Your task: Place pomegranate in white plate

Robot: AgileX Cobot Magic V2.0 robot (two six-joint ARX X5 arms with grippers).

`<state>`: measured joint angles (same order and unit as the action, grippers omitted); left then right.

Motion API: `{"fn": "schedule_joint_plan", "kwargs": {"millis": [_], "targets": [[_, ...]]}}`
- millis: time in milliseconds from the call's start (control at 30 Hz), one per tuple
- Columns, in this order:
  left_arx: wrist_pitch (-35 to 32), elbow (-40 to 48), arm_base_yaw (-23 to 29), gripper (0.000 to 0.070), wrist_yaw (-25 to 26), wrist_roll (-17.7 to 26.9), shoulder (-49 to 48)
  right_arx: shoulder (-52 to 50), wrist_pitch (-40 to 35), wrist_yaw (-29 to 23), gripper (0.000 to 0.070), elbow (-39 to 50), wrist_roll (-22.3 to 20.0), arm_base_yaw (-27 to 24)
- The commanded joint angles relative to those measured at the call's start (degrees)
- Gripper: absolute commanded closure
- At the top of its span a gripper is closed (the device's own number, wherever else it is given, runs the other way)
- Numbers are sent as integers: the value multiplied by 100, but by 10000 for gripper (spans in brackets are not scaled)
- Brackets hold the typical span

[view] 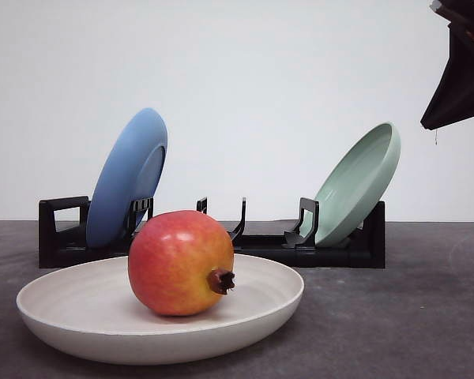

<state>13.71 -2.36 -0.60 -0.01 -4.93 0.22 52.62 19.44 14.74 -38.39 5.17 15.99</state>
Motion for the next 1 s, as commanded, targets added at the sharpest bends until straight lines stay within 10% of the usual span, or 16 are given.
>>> {"fn": "schedule_joint_plan", "kwargs": {"millis": [0, 867, 967], "targets": [[-69, 91, 15, 700, -29, 88, -8, 42, -56, -17, 685, -13, 11, 15], [-292, 167, 15, 700, -22, 275, 1, 36, -61, -16, 685, -15, 8, 15], [-292, 167, 15, 700, -22, 275, 1, -199, 135, -241, 685, -12, -647, -58]]}}
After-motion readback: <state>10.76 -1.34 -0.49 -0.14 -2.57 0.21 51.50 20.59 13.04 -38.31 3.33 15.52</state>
